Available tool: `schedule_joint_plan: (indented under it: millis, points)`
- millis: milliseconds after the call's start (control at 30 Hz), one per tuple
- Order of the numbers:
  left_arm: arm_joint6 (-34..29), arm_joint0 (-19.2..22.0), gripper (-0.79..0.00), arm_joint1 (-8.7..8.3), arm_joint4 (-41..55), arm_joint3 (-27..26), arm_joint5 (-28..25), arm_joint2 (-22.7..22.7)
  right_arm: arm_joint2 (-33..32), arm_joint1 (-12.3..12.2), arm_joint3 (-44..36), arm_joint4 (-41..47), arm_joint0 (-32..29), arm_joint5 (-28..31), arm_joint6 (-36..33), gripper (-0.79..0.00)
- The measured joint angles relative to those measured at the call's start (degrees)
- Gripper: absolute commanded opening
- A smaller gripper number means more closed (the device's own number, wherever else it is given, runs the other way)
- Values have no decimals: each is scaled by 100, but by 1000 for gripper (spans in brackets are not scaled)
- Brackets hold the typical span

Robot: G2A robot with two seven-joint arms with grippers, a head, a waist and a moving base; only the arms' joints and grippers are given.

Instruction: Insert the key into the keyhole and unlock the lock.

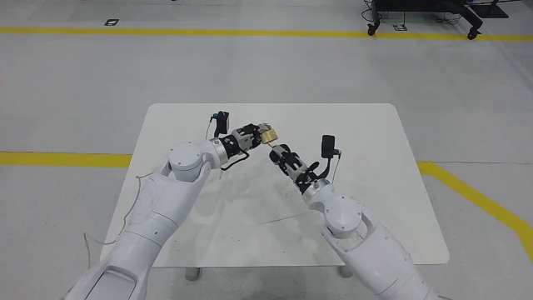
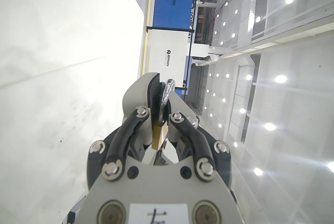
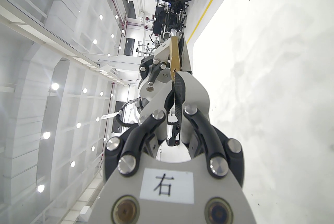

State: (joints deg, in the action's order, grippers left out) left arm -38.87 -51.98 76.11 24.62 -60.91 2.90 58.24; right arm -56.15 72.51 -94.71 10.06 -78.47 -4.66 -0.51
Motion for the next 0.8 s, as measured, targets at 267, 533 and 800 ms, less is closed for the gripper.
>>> schedule_joint_plan:
  millis: [267,533,800]
  points:
    - [0,-15,-785,9,11,-2,16,37,-96,35,-32,-6,-82,68,88,-785]
    - [24,-29,-785,19,6,-7,35,61,-73,95,-48,-143,-110,60,347,-785]
    - [20,-37,-785,30,1,-3,58,80,-10,166,39,-176,-49,-28,374,-785]
